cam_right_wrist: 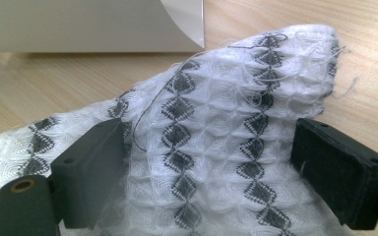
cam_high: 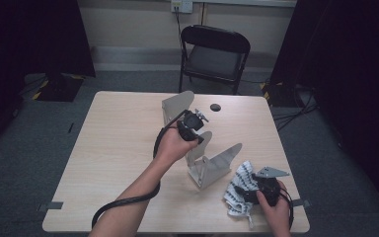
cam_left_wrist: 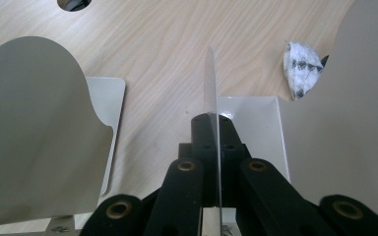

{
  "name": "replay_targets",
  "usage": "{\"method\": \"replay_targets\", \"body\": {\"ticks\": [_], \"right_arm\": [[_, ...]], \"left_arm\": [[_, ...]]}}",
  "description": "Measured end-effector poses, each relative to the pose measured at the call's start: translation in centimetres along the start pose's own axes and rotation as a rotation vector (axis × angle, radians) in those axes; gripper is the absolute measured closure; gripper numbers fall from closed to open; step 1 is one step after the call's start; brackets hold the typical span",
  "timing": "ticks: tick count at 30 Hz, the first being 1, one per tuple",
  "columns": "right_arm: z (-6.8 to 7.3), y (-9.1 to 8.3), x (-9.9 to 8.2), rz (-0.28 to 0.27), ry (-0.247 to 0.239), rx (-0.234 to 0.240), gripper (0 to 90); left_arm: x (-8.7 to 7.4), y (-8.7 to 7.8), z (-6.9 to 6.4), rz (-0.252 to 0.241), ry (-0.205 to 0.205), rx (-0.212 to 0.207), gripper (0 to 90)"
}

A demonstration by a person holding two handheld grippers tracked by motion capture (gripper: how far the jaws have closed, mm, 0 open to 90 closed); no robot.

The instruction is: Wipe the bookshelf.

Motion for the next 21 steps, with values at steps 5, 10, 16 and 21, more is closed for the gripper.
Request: {"method": "replay_targets", "body": {"ticks": [5,10,16,21], "right_arm": [[0.0,0.0,0.0,0.0,0.001,-0.001,12.5],[0.0,0.0,0.0,-0.001,-0.001,-0.001,12.5],[0.0,0.0,0.0,0.0,0.0,-0.001,12.5],[0.0,0.0,0.0,0.0,0.001,-0.001,12.5]], "left_arm": [[0.5,-0.8,0.2,-0.003,0.012,-0.004,90.0],[0.8,-1.3,0.2,-0.001,0.024,-0.009,90.0],[1.0,-1.8,0.1,-0.01,0.037,-0.014,90.0],[1.5,-2.2,0.1,-0.012,0.044,-0.015,90.0]]}}
Point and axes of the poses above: each handheld gripper's, and its own axes: y roughly forward along the jaws, x roughly out of its top, z roughly to its left, the point moved 7 cm from there along y, roughly forward along the jaws, and after that the axes turned 8 degrees about y, right-handed, at the moved point
